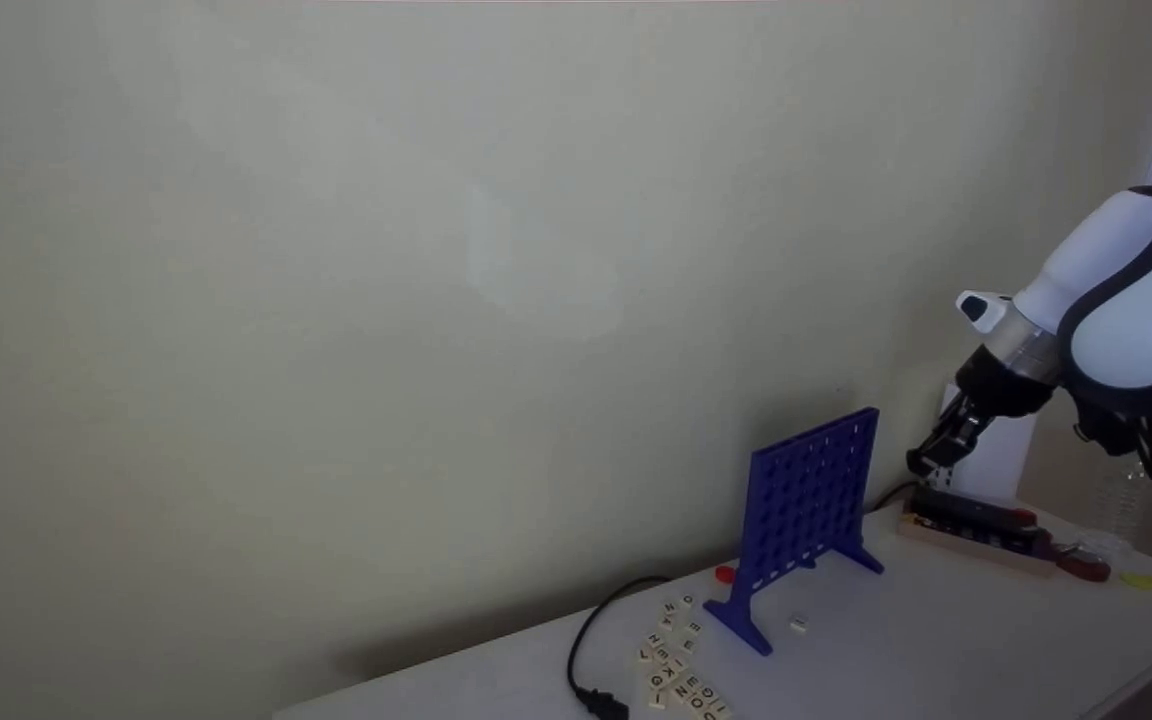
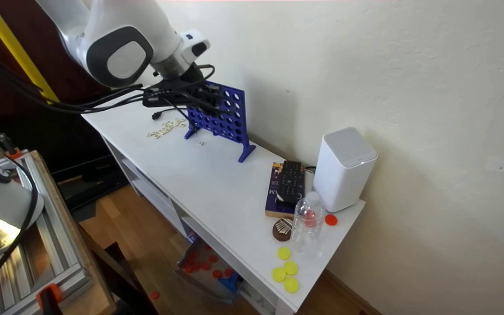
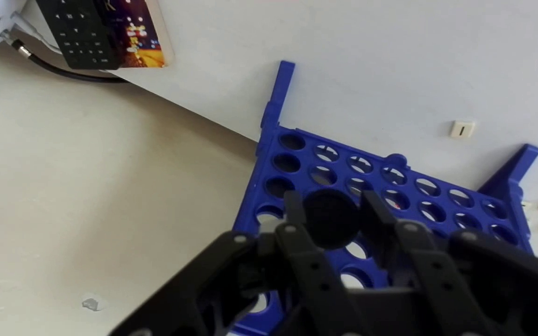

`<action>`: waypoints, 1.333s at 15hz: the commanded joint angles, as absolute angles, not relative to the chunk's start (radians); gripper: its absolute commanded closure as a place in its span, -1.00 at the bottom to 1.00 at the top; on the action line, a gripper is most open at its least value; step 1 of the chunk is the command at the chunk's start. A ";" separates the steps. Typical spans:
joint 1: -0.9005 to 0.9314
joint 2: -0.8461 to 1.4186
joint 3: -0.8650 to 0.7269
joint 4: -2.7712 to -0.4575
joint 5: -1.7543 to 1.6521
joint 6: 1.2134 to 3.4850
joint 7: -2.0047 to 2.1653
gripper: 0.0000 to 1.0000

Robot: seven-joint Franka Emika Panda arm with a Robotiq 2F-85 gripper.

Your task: Put the black chip in the blue gameboard.

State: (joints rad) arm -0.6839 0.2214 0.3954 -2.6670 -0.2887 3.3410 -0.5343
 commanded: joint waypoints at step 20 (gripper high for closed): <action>-1.372 0.326 0.931 -2.598 -0.672 3.427 -0.264 0.80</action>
State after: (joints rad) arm -1.2969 0.2808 0.8651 -2.6375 -0.6094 3.4585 -0.3070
